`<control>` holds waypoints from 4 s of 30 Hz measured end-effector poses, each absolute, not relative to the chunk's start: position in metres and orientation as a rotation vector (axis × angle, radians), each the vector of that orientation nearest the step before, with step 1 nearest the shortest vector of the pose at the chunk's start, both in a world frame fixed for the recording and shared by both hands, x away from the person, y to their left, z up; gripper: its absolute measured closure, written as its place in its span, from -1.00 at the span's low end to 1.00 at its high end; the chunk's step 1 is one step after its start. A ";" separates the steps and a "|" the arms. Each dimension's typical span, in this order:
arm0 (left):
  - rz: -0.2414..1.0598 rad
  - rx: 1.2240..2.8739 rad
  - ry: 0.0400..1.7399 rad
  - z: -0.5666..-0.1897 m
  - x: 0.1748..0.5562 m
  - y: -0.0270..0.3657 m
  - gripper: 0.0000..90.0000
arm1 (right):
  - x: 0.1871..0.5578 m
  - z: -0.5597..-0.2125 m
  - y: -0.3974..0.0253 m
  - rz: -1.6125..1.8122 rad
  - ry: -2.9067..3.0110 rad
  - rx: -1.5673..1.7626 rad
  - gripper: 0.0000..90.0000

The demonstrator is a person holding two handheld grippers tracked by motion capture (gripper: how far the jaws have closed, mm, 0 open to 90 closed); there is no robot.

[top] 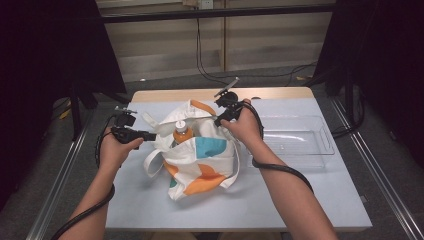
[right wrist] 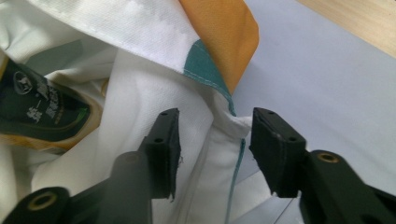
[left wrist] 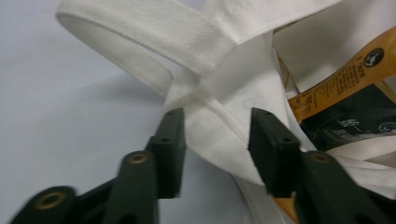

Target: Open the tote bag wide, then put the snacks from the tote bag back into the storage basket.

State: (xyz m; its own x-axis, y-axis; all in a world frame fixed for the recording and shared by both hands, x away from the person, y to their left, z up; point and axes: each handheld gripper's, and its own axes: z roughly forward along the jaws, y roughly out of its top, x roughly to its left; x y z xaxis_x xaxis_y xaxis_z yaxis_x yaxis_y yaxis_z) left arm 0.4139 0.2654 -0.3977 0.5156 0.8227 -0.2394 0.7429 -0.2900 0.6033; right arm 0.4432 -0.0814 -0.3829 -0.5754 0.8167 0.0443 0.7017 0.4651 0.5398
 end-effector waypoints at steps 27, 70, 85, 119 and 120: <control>0.310 2.066 1.294 -0.395 0.387 0.272 -0.67 | 0.425 -0.349 -0.080 0.703 2.636 1.247 -0.52; 0.320 2.063 1.275 -0.401 0.384 0.276 -0.68 | 0.430 -0.320 -0.030 0.544 2.861 1.122 -0.52; 0.315 2.076 1.269 -0.403 0.383 0.271 -0.68 | 0.430 -0.322 -0.010 0.540 2.886 1.093 -0.52; 0.317 2.119 1.254 -0.406 0.382 0.268 -0.68 | 0.428 -0.339 0.031 0.564 2.914 1.143 -0.51; 0.313 2.122 1.252 -0.406 0.382 0.269 -0.68 | 0.429 -0.340 0.031 0.568 2.912 1.144 -0.51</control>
State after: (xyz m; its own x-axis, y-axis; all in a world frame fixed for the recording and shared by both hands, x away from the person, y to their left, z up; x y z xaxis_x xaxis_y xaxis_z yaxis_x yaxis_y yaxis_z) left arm 0.3818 0.2686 -0.4055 0.5163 0.8486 -0.1155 0.6944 -0.3358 0.6365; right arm 0.4285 0.0313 -0.3404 -0.7404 0.6519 0.1639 0.6657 0.6774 0.3130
